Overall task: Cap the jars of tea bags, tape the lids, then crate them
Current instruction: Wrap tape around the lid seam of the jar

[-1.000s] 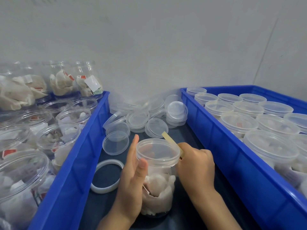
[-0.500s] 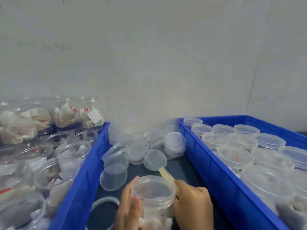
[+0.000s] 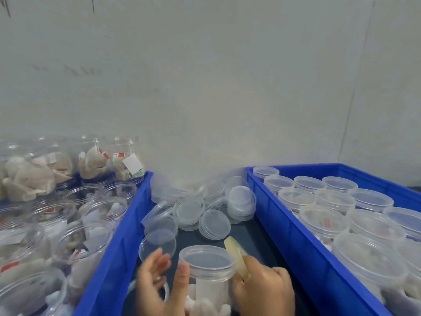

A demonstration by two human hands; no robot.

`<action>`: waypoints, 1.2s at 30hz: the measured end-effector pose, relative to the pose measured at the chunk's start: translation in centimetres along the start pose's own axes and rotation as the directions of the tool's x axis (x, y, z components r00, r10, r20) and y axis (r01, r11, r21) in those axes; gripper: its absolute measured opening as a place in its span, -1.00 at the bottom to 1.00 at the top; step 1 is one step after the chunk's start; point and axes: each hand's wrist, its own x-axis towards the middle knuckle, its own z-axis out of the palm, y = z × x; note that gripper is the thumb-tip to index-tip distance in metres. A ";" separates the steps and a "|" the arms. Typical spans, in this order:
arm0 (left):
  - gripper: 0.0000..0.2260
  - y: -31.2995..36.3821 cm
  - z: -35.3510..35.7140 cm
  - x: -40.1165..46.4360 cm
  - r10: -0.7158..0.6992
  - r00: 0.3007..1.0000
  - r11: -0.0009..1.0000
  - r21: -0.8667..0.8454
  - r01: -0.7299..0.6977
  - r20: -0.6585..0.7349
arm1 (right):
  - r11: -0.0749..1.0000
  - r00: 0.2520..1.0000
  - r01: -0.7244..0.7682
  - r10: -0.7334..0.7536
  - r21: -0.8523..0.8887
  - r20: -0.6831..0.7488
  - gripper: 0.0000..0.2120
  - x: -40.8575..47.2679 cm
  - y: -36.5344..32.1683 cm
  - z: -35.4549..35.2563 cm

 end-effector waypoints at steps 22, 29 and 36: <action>0.21 1.9 0.3 -1.5 -0.123 0.986 0.949 0.303 0.085 0.111 | 0.993 0.960 0.113 -0.105 0.016 -0.261 -0.64 0.1 1.4 -1.5; 0.16 1.5 -0.1 -1.6 -0.153 0.965 0.973 0.205 0.109 0.212 | 0.998 0.979 0.045 -0.037 0.032 -0.202 -0.64 0.3 2.1 -0.9; 0.09 1.3 -0.4 -1.6 -0.200 0.939 0.978 0.122 0.172 0.281 | 0.999 0.994 0.016 -0.012 0.037 -0.113 -0.87 0.2 2.0 -0.7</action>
